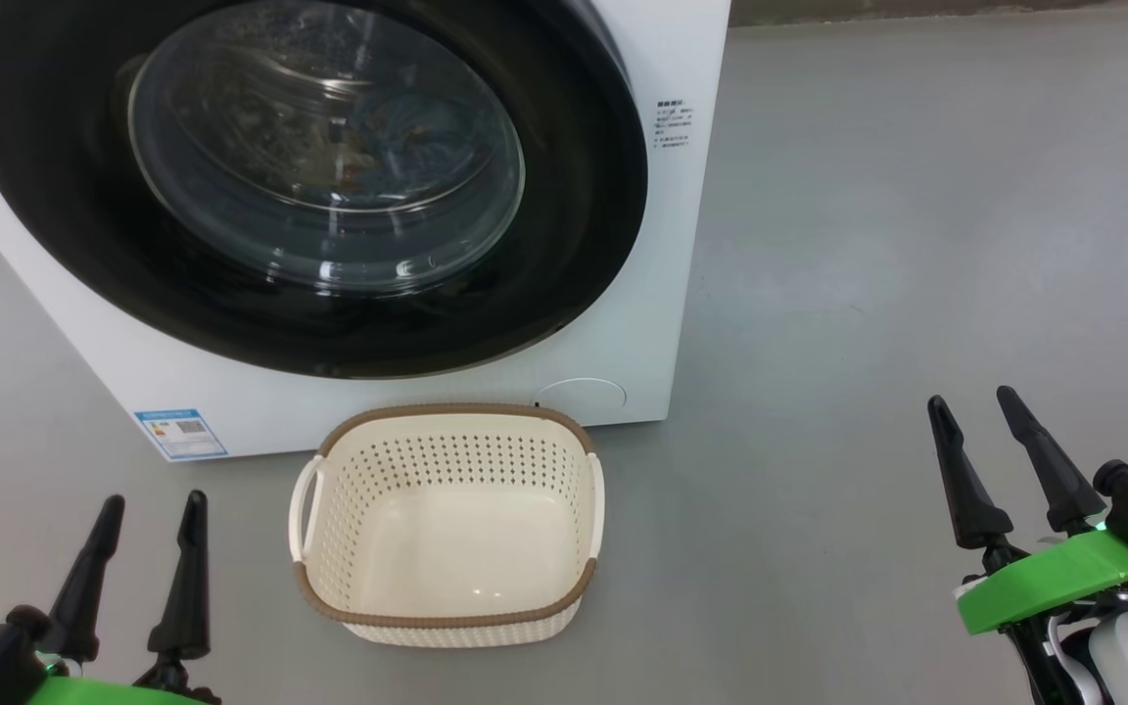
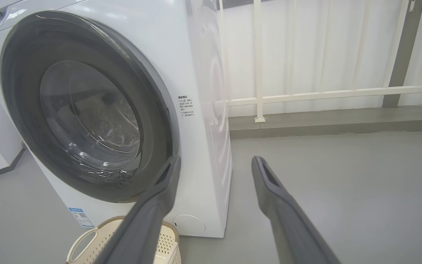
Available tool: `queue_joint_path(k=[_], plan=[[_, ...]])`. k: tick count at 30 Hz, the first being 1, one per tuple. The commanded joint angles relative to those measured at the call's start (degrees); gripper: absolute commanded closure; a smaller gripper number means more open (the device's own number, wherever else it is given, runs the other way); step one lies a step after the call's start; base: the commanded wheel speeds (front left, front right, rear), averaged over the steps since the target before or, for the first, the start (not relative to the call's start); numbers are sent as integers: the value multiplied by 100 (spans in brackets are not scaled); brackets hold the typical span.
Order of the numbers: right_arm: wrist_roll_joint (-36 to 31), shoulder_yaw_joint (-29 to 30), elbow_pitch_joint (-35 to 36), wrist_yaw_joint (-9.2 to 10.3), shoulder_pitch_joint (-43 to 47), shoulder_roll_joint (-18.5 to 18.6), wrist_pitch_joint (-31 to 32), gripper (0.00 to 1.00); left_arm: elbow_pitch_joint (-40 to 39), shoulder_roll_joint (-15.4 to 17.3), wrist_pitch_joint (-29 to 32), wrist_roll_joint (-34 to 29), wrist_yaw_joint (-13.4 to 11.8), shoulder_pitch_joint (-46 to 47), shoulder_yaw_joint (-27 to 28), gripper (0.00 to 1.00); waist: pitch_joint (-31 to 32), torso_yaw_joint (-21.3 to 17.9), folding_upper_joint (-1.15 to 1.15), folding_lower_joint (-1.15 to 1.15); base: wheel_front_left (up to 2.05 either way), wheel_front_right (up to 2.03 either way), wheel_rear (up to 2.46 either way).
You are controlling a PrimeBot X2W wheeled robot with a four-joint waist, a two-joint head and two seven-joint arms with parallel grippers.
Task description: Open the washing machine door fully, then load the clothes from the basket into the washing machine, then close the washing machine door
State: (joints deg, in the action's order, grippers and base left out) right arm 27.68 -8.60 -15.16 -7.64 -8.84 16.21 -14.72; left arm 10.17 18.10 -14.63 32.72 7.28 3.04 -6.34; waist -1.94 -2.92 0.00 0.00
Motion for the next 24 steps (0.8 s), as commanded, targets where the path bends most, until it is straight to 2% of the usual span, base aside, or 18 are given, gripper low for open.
queue_joint_path(k=[1,22,23,24], plan=[[-12,-66,118,15,-67,57,-28,0,-83,140,-37,-1,14,131,247,0,-7,0,0,0,0,0,0],[-14,-49,136,15,-55,18,-28,0,-74,142,-37,18,16,137,256,0,-21,21,0,0,0,0,0],[0,3,0,0,0,-54,0,100,5,2,0,7,1,1,31,100,-21,22,0,0,0,0,0],[3,-13,-37,-1,3,-68,2,100,36,-18,2,10,-1,-1,21,100,-21,23,0,0,0,0,0]])
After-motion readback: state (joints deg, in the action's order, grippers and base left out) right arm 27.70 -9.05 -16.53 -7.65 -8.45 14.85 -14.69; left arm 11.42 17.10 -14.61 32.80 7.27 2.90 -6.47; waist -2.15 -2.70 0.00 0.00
